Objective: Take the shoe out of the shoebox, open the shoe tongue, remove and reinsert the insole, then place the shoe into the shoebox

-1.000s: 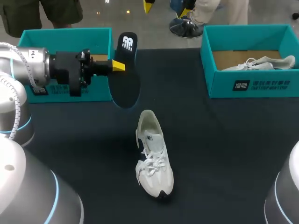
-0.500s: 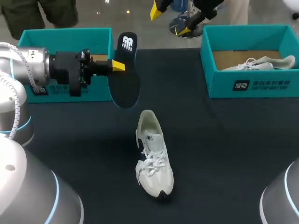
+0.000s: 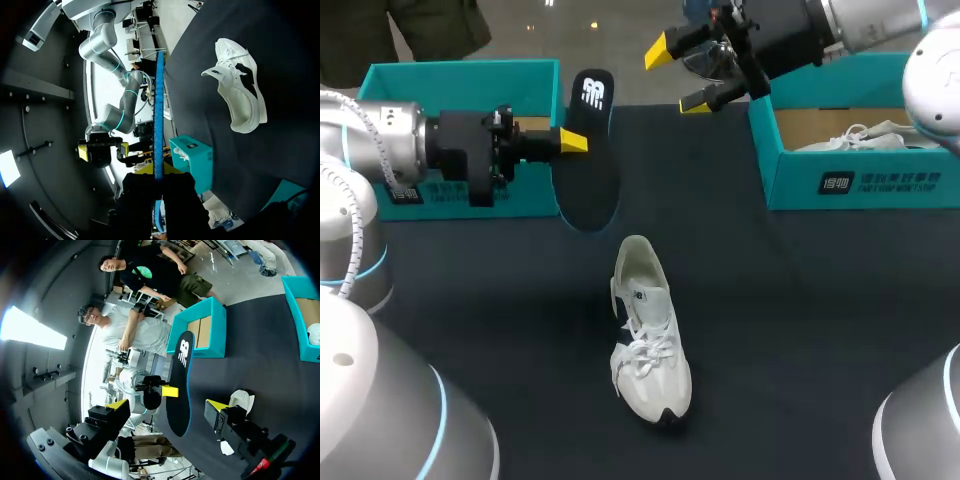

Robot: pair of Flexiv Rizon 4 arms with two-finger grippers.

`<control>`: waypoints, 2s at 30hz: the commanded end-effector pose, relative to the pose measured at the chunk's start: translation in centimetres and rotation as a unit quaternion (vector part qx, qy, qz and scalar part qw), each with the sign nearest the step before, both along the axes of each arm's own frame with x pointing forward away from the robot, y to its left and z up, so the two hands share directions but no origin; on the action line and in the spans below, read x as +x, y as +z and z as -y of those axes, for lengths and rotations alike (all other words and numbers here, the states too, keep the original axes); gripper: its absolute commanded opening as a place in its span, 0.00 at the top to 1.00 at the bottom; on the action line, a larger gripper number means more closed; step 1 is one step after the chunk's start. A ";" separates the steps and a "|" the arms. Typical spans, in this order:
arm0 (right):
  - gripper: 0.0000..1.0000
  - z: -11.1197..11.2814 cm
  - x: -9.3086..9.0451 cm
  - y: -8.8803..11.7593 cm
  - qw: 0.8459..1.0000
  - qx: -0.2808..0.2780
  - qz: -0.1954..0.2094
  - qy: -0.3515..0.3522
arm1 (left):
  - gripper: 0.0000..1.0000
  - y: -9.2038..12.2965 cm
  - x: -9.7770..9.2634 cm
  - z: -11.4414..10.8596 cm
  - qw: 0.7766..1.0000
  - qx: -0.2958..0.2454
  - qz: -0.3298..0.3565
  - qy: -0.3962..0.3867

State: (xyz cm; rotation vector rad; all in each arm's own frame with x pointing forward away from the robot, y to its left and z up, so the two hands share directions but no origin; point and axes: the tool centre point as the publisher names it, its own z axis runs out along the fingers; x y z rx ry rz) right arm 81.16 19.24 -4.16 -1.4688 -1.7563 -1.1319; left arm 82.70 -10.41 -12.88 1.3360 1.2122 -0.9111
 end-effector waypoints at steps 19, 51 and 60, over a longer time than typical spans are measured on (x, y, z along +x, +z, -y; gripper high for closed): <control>0.00 0.0 1.0 -1.1 1.000 -0.018 -0.011 0.006 | 1.00 -0.1 0.1 0.1 1.000 0.000 0.001 0.000; 0.00 -5.9 -1.7 -7.7 0.994 0.090 -0.007 0.066 | 1.00 -0.1 0.1 0.1 1.000 0.000 0.001 0.000; 0.00 -9.2 -1.3 -7.3 0.990 0.101 -0.016 0.095 | 1.00 -0.1 0.1 0.1 1.000 0.000 0.001 0.000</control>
